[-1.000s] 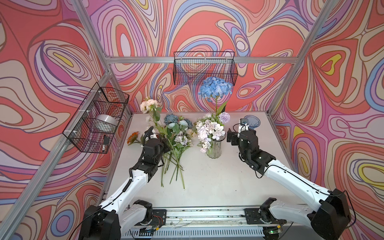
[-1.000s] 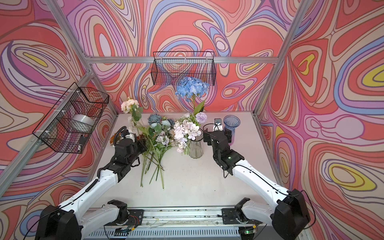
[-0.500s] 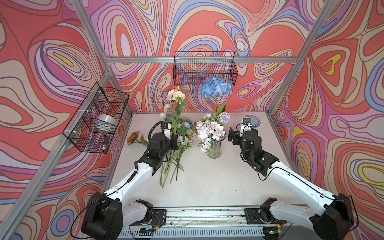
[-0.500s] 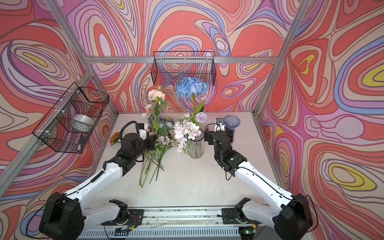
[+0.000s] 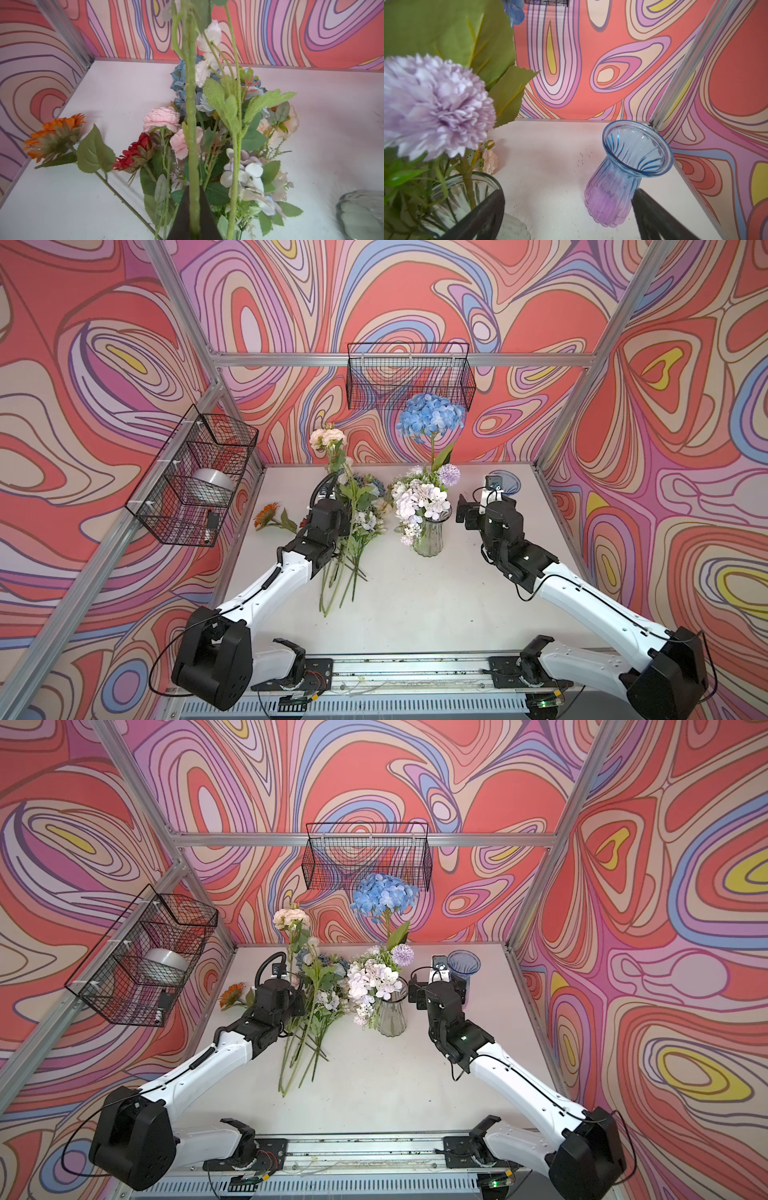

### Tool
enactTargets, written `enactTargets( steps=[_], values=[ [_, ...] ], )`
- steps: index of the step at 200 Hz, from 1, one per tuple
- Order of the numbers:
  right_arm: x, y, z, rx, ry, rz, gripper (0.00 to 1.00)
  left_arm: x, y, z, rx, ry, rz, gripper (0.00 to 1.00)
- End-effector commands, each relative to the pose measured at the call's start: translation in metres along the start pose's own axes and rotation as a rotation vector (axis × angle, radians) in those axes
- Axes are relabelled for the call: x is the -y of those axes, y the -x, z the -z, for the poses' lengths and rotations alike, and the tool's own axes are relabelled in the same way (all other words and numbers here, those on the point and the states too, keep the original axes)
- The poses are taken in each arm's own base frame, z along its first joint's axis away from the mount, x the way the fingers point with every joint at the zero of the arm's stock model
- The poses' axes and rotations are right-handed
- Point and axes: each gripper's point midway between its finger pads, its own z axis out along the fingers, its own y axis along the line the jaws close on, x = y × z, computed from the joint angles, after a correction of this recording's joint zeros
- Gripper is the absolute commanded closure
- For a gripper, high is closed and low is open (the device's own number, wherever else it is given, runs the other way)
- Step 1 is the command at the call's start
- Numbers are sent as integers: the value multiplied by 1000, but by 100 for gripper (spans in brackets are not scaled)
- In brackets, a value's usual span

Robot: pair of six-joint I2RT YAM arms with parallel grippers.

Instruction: Arrange the flowers into the vase

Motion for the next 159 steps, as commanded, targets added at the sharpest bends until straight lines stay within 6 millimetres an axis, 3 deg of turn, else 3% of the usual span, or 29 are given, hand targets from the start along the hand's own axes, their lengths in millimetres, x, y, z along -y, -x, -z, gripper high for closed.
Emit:
enactTargets(
  steps=[1,24,59,93,112,127,159],
  values=[
    [4,12,5,29,-3,-16,2,-14,1,5,6,79,30,100],
    [5,13,6,30,-2,-17,2,-17,8,11,35,73,83,100],
    [4,13,9,31,10,-19,2,-26,39,37,137,77,113,100],
    [-4,17,8,42,53,-30,2,1,89,63,253,-97,107,100],
    [-9,18,6,34,76,-32,2,17,106,65,262,-155,55,100],
    [-16,19,7,30,112,-34,2,26,98,50,217,-173,37,100],
    [-35,29,15,17,234,-42,10,34,49,14,124,-186,45,100]
  ],
)
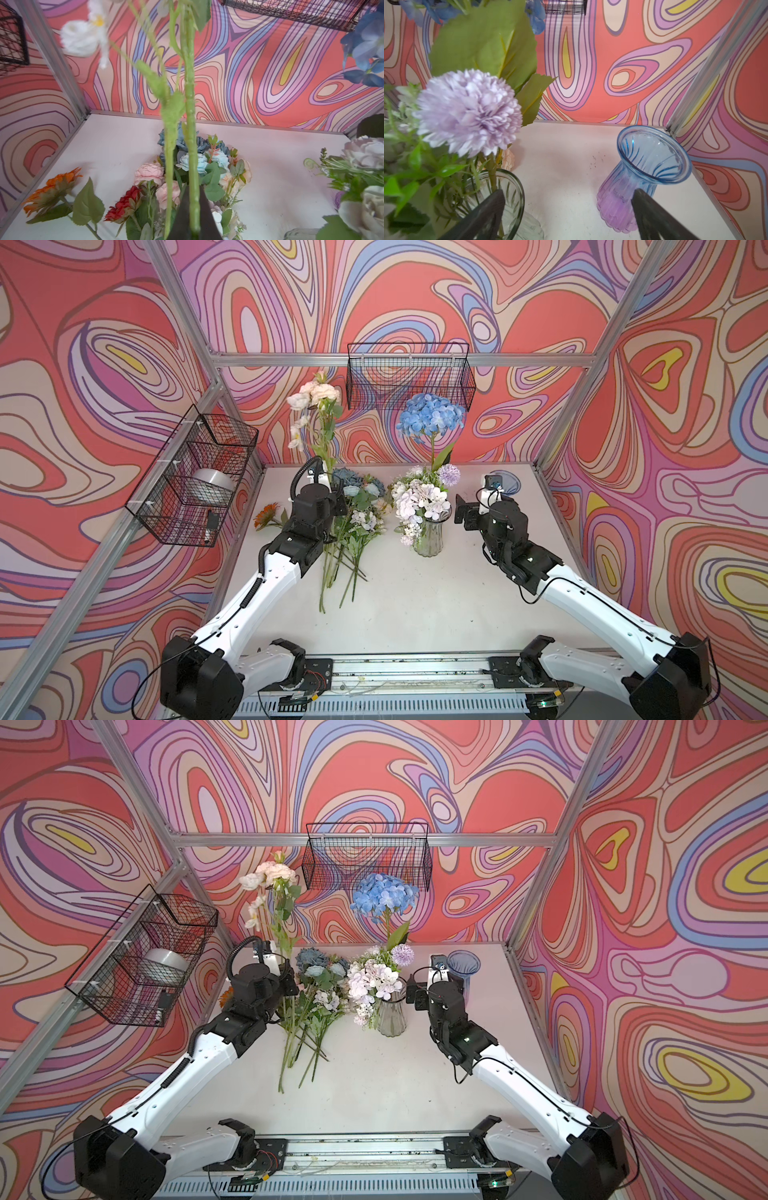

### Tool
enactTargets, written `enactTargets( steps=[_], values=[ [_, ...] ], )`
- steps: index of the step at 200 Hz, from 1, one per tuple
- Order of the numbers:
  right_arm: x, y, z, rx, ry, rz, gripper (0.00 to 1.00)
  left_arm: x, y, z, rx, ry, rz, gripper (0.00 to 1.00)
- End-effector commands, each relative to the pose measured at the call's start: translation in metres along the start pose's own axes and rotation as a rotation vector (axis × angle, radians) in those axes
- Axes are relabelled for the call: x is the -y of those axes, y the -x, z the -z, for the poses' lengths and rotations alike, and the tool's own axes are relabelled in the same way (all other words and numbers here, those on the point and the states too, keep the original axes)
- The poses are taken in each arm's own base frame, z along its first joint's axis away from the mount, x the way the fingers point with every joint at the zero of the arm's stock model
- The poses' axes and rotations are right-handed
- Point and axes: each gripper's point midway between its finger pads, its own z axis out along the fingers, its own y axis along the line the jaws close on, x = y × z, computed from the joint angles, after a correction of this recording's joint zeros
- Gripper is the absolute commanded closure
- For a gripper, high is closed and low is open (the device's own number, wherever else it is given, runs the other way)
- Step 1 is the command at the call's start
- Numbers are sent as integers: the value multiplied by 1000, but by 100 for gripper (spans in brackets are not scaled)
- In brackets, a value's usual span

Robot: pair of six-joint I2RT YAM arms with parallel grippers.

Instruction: Arrange the flowers into the vase

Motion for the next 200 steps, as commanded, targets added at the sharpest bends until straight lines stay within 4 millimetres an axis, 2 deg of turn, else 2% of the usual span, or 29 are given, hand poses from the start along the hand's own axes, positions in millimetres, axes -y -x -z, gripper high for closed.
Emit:
enactTargets(
  steps=[1,28,43,61,105,107,109,117,151,181,200],
  values=[
    [-18,20,6,11,110,-23,11,2,-48,-19,-99,-22,-12,100],
    [-31,35,12,-1,188,-67,26,-1,-74,-23,-128,-24,15,100],
    [-41,45,14,-7,238,-145,33,0,-76,-22,-110,-42,26,100],
    [-66,54,15,-24,333,-224,41,2,-80,-19,-82,-71,46,100],
    [-142,59,10,-88,453,-242,45,7,-92,-7,29,-180,97,100],
    [-146,58,9,-93,459,-242,46,8,-91,-6,39,-188,99,100],
    [-149,57,9,-97,464,-243,46,5,-101,-5,26,-189,97,100],
    [-164,56,7,-109,489,-245,46,7,-108,-2,36,-216,97,100],
    [-230,44,4,-150,574,-215,49,3,-117,6,110,-257,115,100],
    [-272,31,1,-188,608,-163,51,-3,-121,5,122,-270,144,100],
    [-289,28,1,-194,635,-148,51,-6,-123,3,112,-277,158,100]
  ],
)
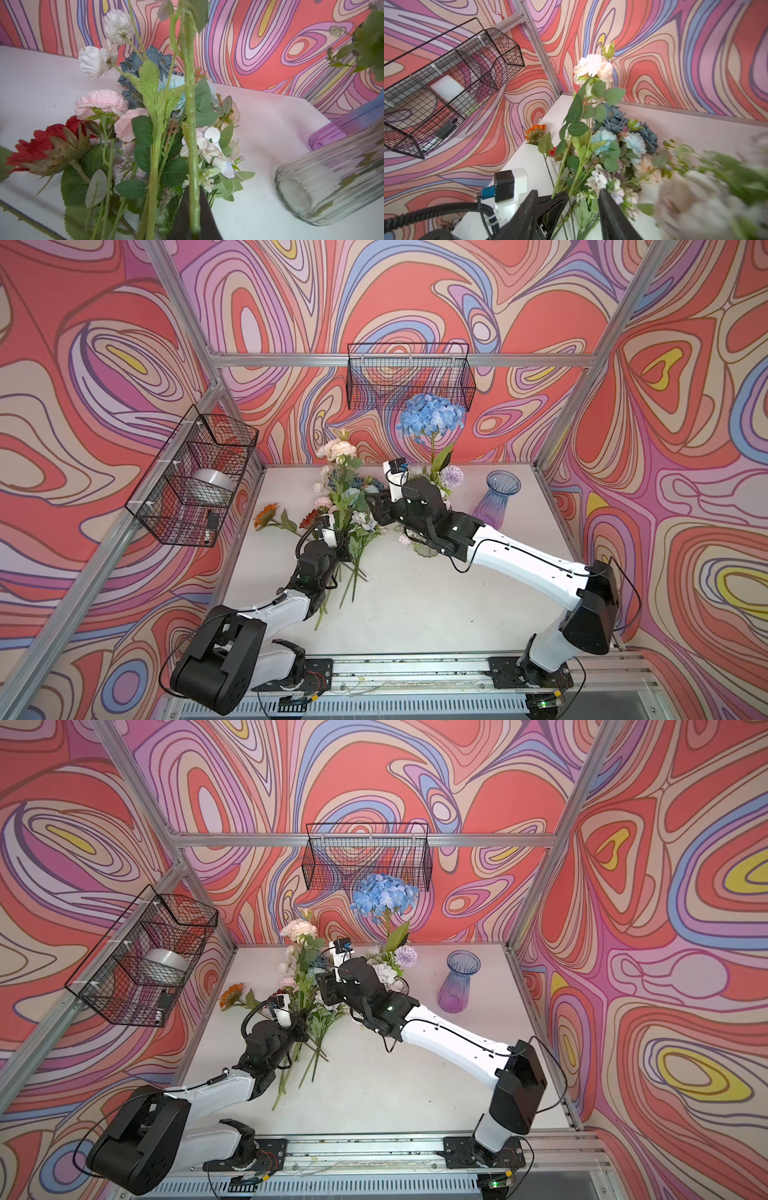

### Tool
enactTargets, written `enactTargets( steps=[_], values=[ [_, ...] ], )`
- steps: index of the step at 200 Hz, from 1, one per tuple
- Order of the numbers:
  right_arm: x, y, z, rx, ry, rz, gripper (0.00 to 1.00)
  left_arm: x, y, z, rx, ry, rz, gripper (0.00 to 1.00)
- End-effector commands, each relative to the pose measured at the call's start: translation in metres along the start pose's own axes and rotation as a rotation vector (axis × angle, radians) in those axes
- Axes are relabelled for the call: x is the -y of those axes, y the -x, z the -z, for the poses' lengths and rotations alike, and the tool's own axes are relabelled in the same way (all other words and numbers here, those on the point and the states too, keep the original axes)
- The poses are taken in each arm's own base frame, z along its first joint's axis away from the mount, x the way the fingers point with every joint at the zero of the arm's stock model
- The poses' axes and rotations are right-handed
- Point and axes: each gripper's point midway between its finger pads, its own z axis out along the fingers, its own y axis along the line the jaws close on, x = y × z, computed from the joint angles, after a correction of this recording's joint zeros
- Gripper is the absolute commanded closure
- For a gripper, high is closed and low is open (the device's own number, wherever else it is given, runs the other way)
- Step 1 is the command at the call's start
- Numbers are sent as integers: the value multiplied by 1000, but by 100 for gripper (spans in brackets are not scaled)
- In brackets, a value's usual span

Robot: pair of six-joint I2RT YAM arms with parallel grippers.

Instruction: Arrange the flowers into the vase

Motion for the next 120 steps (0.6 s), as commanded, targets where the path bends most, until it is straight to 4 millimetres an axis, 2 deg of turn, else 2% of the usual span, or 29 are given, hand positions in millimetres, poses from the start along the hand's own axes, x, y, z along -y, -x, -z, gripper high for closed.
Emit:
enactTargets(
  steps=[1,34,39,63,77,97,106,120],
  values=[
    [-16,0,-7,-11,23,12,51,9,23,0,95,-66,34,100],
    [-20,-3,-19,-19,18,6,52,-7,7,-5,25,-20,87,100],
    [-16,-15,-29,-42,4,7,52,-8,5,-6,12,-16,91,100],
    [-15,-22,-38,-61,-5,-4,53,-15,-12,-7,-65,15,108,100],
    [-15,-20,-39,-53,-8,-6,53,-13,-17,-6,-90,8,117,86],
    [-13,-17,-36,-38,-20,0,53,-9,-16,-1,-100,-10,142,44],
    [-12,-17,-36,-39,-23,3,53,-10,-13,3,-101,-3,152,34],
    [-11,-16,-34,-35,-27,7,53,-14,-7,10,-94,31,158,25]
  ],
)
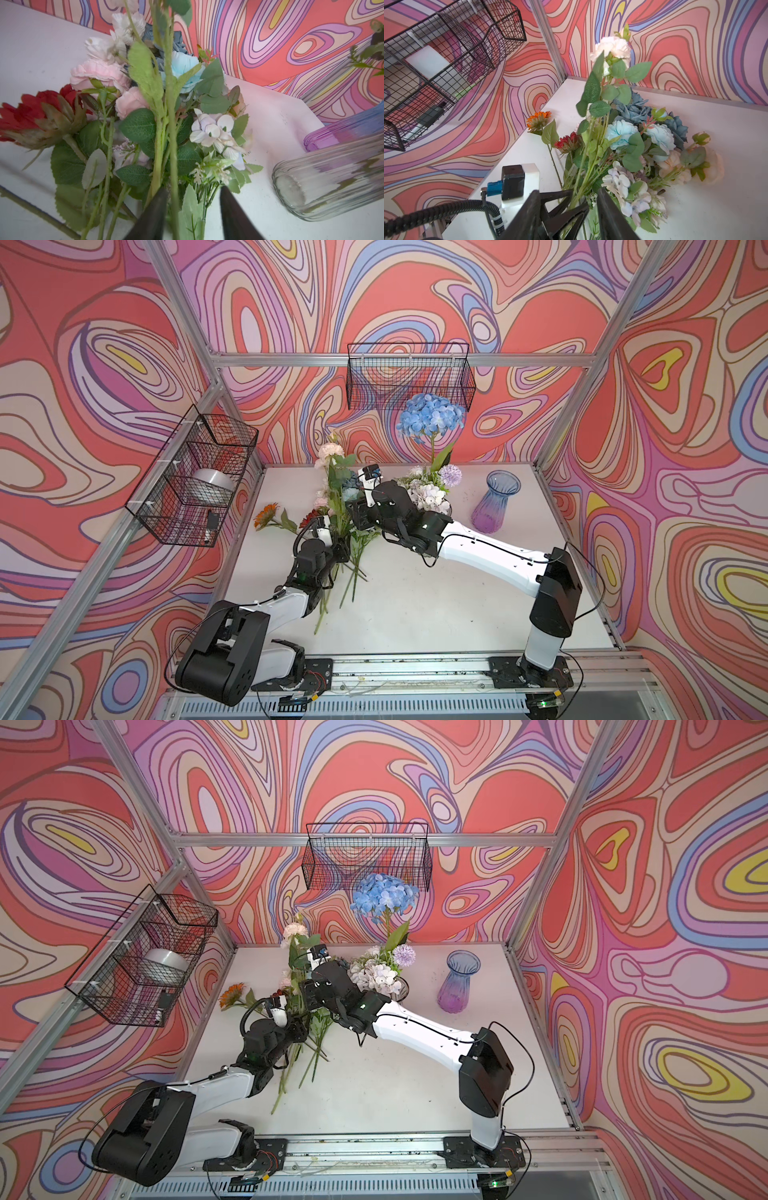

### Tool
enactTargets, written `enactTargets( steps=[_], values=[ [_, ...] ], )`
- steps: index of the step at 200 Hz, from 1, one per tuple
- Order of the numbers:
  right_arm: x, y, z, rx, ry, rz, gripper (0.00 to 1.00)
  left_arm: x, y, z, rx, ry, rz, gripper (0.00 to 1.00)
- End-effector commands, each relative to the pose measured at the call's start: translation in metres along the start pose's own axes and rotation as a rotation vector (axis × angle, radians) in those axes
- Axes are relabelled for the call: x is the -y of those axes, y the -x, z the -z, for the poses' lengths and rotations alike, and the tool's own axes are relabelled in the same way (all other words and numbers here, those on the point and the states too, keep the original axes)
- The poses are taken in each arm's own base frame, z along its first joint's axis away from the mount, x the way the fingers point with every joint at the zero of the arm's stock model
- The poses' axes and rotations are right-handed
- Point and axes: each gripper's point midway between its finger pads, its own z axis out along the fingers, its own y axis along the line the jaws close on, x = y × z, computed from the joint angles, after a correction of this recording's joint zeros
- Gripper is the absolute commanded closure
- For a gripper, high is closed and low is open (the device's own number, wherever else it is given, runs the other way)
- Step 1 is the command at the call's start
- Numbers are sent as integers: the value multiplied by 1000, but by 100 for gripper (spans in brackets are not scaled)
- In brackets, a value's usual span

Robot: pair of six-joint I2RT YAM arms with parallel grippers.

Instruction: Arrange the flowers into the vase

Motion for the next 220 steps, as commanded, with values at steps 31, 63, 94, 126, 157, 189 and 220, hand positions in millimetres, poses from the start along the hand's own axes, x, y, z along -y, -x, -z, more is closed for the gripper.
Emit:
enactTargets(
  steps=[31,63,94,126,157,189,220],
  values=[
    [2,12,11,39,-23,12,53,-23,39,35,84,173,54,17],
    [7,10,14,41,-38,25,52,-31,65,46,143,189,131,26],
    [10,21,31,72,-53,34,52,-41,69,42,81,187,292,38],
    [15,18,35,70,-66,52,52,-50,78,35,57,121,495,42],
    [17,15,36,66,-75,63,52,-29,100,18,43,-17,573,47],
    [20,15,39,77,-84,65,52,-12,87,-1,-68,-131,683,54],
    [20,16,41,86,-80,67,52,-15,60,-8,-138,-85,701,55]
  ],
)
